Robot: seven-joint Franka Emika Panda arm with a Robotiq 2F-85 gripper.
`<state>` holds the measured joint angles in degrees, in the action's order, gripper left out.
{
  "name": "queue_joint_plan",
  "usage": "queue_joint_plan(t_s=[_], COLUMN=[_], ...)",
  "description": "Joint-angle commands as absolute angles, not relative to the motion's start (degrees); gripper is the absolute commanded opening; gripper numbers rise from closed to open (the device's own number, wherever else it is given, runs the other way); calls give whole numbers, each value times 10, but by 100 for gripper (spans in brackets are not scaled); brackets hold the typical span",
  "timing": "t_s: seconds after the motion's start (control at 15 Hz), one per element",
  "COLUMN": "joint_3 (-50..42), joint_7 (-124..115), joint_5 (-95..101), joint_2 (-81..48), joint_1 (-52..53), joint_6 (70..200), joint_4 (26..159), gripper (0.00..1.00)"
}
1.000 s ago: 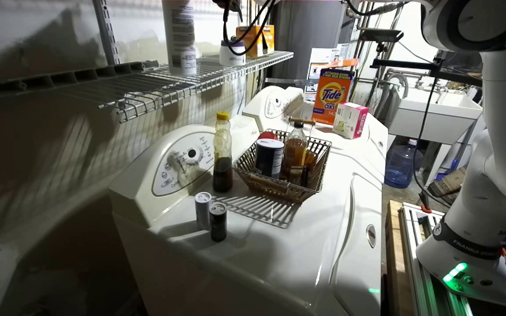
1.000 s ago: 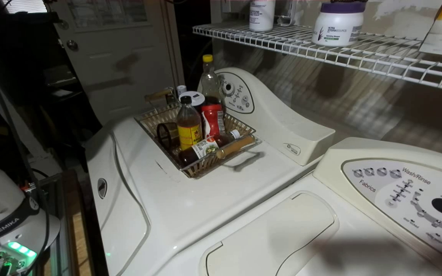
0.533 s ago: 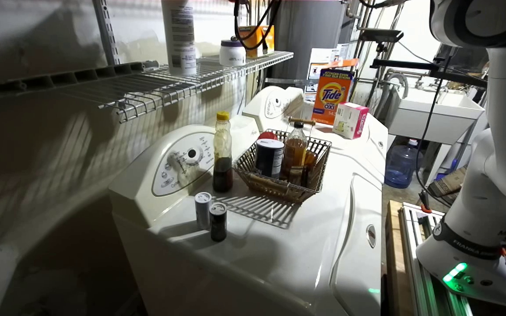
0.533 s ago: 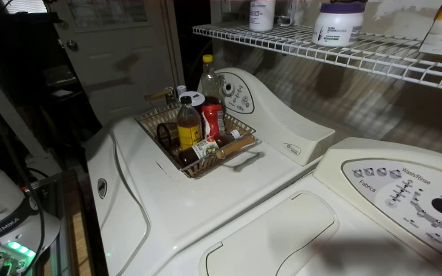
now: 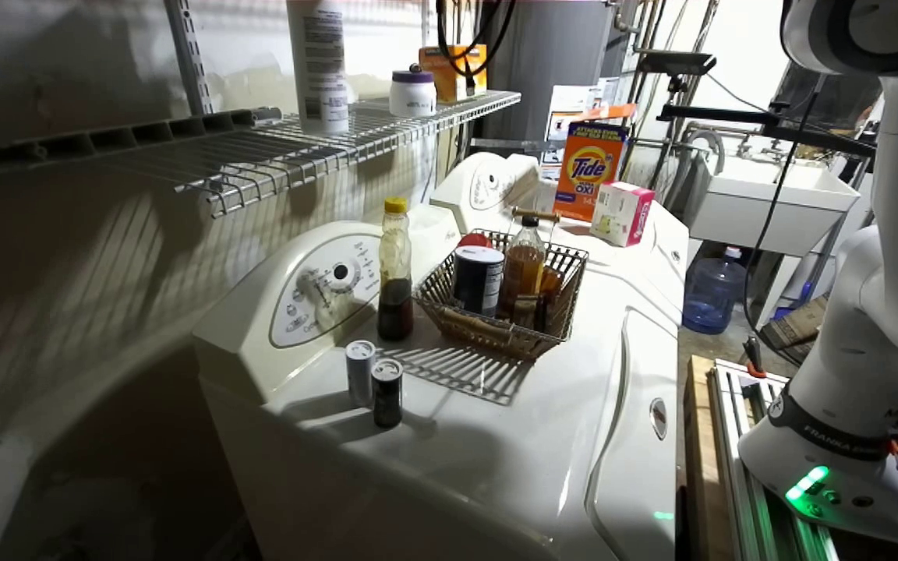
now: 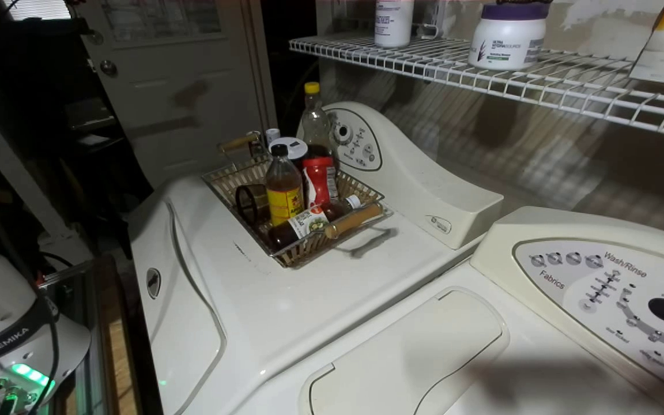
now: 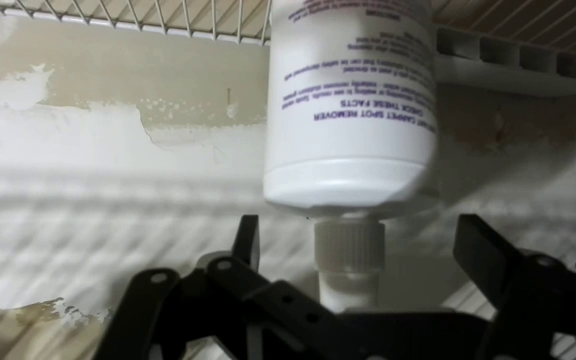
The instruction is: Rotate the white spray bottle.
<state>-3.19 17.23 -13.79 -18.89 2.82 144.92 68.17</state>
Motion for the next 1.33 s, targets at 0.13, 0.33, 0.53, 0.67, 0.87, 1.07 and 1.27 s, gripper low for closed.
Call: queue_joint_plan(t_s=[0.13, 0.33, 0.53, 0.67, 0.87, 1.07, 1.27], joint_3=[-31, -36, -48, -51, -39, -35, -34], joint_7=[160, 152, 118, 90, 87, 81, 69], joint_5=[-132, -116, -54, -8, -3, -8, -6], joint_2=[-141, -121, -94, -77, -51, -23, 2], joint_1=[36, 41, 56, 63, 65, 69, 73], joint_6=[1380, 1359, 1337, 1321, 1306, 1309, 1319], joint_4=[715, 730, 757, 773, 803, 839, 874], gripper=[100, 100, 100, 100, 100, 100, 100])
